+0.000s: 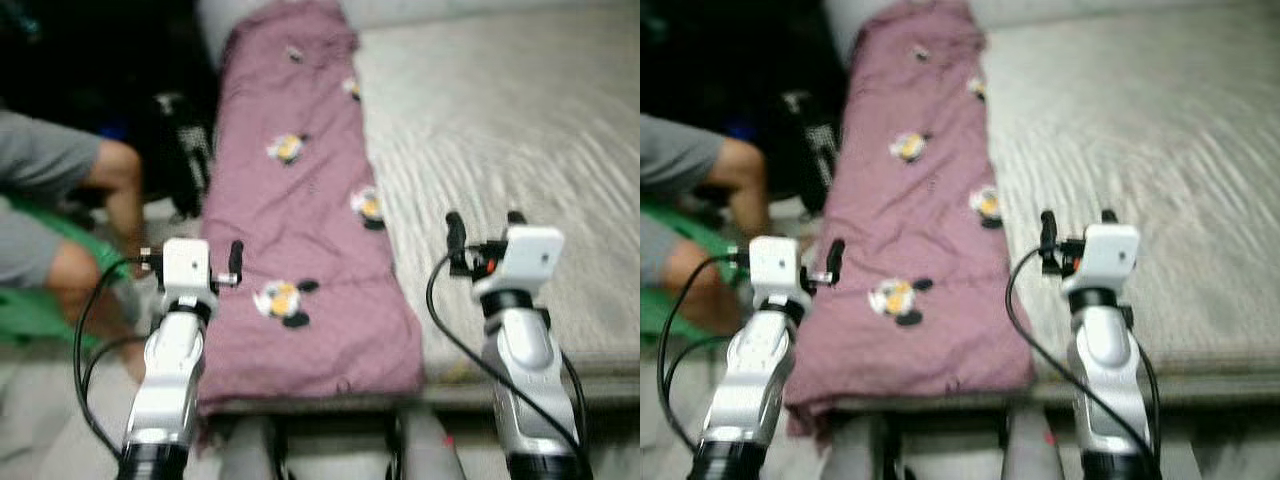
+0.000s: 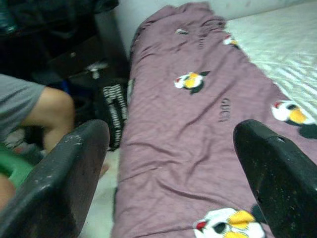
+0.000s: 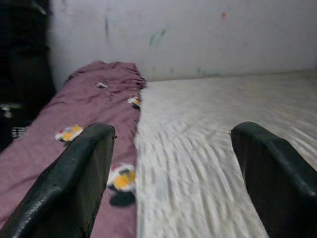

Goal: Clean up the room

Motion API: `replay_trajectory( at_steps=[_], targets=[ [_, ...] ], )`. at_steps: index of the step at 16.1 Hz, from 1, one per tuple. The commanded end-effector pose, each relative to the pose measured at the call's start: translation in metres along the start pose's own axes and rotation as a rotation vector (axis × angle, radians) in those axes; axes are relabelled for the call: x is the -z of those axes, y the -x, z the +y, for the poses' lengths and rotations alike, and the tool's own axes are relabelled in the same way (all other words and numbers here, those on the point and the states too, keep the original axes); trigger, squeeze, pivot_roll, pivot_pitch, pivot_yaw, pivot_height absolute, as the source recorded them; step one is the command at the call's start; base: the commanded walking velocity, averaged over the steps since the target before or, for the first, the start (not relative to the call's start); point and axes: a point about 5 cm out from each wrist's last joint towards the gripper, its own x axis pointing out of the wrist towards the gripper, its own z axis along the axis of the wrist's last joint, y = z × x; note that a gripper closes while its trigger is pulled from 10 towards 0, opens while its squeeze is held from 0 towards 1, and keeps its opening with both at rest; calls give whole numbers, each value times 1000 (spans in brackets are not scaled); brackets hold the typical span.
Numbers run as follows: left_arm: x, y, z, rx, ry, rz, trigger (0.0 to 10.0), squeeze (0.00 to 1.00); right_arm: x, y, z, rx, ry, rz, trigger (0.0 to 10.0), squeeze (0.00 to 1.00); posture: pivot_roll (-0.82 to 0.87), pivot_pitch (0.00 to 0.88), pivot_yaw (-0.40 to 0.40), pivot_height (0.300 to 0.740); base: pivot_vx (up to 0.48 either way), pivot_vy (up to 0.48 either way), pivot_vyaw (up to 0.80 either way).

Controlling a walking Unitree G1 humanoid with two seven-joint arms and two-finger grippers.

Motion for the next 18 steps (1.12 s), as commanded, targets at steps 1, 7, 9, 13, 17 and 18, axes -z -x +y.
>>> replay_trajectory(
  at_steps=[1,7,9,13,17,18],
  targets=[
    [2,0,7,-12,-19,8,10000,0,-4,-1,3,-4,-4,-14,10000,0,-134,0,137,728,0,0,0],
    [-3,-4,3,18,-68,-31,10000,0,0,5,-3,24,18,3,10000,0,-130,0,131,740,0,0,0],
    [-5,-6,2,14,-84,-43,10000,0,6,6,-3,31,21,20,10000,0,-119,0,127,740,0,0,0],
    [-5,-4,8,-55,-83,-49,10000,0,25,8,11,-30,25,80,10000,0,-52,0,68,740,0,0,0],
    [1,6,20,-169,-50,-30,10000,0,28,-11,24,-105,21,92,10000,0,8,0,2,740,0,0,0],
    [1,7,21,-173,-48,-30,10000,0,29,-12,25,-109,21,93,10000,0,11,0,-1,740,0,0,0]
  ],
)
